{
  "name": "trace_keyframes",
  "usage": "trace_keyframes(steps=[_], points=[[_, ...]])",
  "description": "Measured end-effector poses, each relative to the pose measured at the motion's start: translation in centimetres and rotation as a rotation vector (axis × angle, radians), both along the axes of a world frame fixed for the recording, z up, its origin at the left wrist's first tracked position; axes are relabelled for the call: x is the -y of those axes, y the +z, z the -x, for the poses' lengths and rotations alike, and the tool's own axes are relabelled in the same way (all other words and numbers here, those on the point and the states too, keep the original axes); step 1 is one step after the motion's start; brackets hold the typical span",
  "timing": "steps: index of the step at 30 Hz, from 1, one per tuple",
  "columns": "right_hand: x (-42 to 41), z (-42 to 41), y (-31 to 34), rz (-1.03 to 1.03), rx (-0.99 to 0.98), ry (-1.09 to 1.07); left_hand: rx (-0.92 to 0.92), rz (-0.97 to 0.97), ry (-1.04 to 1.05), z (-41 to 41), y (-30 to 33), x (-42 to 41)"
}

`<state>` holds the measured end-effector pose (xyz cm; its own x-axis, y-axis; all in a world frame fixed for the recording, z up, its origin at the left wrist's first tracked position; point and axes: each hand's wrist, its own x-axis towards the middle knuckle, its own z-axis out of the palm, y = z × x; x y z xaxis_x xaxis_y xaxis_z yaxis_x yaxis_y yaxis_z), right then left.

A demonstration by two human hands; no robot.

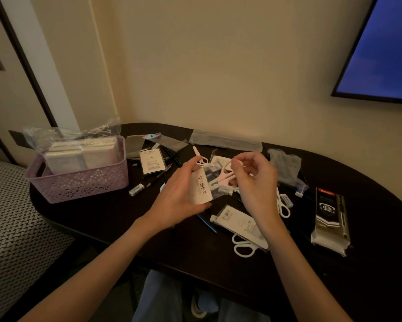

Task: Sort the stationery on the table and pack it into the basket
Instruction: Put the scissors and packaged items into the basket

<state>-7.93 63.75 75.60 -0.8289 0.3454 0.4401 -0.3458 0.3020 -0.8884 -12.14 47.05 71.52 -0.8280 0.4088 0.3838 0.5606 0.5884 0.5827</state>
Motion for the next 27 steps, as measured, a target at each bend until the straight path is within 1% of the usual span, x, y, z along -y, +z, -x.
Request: trace_keyframes(steps=[3,5,8,11,15,20,24,27], points=[[-0.5,-0.1,0.1,-0.093,0.083,0.032,0.009,-0.028,0.008,0.0,-0.1,-0.1],[-0.7,-0.1,0.1,-0.172,0.115,-0.023,0.016,-0.02,0.008,0.0,-0.3,-0.1],[-0.8,0.1,-0.1,-0.249,0.107,-0.125,0.011,-0.002,-0.004,-0.2,-0.5,-0.3],[-0.6,0.2,-0.3,-0.275,0.082,-0.211,0.002,0.02,-0.016,-0.6,-0.7,-0.5],[0.0,0.2,-1.1,-0.286,0.093,-0.309,-0.001,-0.038,0.009,-0.7,-0.8,-0.7],[0.8,0.4,-2.0,-0.388,0.043,-0.316,-0.018,-0.056,-0.006,-1.2,-0.6,-0.9],[0.4,1.0,-1.8,-0.316,0.088,-0.276,-0.042,-0.07,-0.014,-1.3,-0.8,-0.9],[0.5,1.3,-1.5,-0.257,0.141,-0.178,-0.07,-0.094,-0.008,-1.3,-0.9,-1.0]])
